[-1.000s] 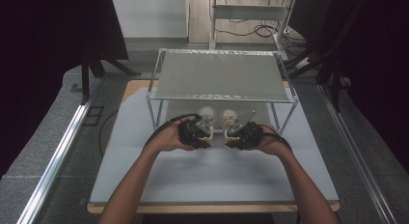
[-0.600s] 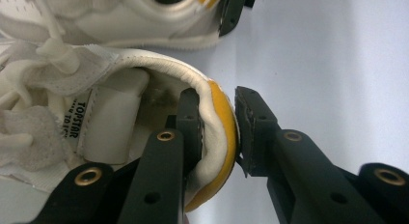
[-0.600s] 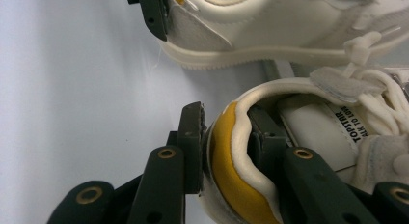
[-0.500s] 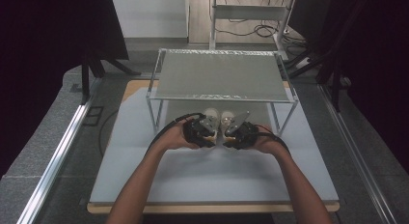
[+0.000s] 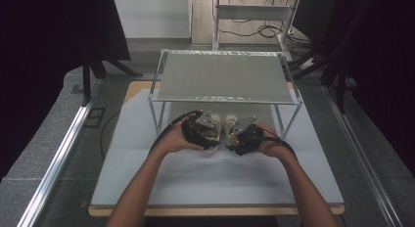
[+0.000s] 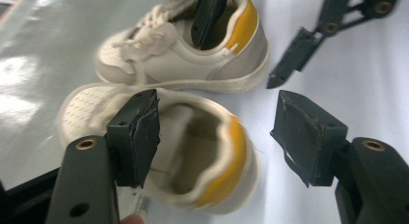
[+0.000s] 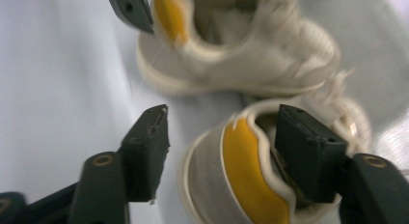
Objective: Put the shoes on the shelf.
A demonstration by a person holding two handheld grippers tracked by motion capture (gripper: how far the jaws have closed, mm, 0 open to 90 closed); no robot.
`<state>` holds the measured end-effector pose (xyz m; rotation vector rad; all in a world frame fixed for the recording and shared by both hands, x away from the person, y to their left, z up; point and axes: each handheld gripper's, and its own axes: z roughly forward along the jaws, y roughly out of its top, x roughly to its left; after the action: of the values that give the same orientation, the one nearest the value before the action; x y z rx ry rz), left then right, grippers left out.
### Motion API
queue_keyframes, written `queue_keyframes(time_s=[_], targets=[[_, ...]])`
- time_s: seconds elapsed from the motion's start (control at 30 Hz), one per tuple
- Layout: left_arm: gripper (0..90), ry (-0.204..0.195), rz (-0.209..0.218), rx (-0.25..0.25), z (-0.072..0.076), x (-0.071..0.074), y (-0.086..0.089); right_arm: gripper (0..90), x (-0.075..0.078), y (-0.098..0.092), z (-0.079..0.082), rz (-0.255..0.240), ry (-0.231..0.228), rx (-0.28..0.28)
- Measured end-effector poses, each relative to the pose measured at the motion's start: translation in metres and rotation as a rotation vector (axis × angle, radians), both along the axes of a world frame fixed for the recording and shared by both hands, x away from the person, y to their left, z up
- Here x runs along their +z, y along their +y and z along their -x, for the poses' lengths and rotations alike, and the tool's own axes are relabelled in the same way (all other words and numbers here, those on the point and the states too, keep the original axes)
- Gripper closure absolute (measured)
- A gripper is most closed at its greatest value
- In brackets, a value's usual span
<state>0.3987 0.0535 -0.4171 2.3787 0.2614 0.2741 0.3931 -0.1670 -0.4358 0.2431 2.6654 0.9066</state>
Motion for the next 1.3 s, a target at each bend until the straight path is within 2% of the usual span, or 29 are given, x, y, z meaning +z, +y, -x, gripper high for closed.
queue_keyframes(time_s=[0.2,0.3,0.37,0.47,0.57,0.67,0.73,0.93,1.1,1.2,1.3], targets=[[32.2,0.005,0.037,0.032,0.01,0.005,0.005,33.6,0.011,-0.003,0.006,-0.062,-0.002,-0.01],[32.7,-0.004,0.054,0.048,0.015,0.008,0.01,32.7,0.016,-0.006,0.011,-0.071,-0.022,-0.018],[32.8,-0.005,0.072,0.06,0.021,0.01,0.015,32.6,0.02,-0.008,0.017,-0.076,-0.051,-0.027],[33.5,-0.015,0.091,0.085,0.03,0.011,0.024,35.2,0.025,-0.015,0.027,-0.129,-0.065,-0.034],[37.1,-0.039,0.087,0.142,0.041,0.01,0.034,37.6,0.026,-0.024,0.037,-0.153,-0.088,-0.07],[43.5,-0.032,0.117,0.16,0.053,0.007,0.044,44.0,0.025,-0.035,0.049,-0.201,-0.106,-0.108],[51.4,-0.019,0.126,0.181,0.059,0.003,0.049,48.5,0.021,-0.041,0.059,-0.226,-0.103,-0.114],[75.2,0.037,0.12,0.206,0.071,-0.01,0.052,63.9,0.002,-0.049,0.071,-0.216,-0.048,-0.122],[85.1,0.094,0.117,0.222,0.075,-0.023,0.048,79.7,-0.015,-0.051,0.071,-0.232,0.013,-0.136],[89.7,0.121,0.114,0.237,0.074,-0.033,0.044,85.5,-0.024,-0.049,0.068,-0.225,0.03,-0.159],[90.0,0.143,0.122,0.257,0.071,-0.042,0.039,89.1,-0.029,-0.047,0.065,-0.217,0.025,-0.183]])
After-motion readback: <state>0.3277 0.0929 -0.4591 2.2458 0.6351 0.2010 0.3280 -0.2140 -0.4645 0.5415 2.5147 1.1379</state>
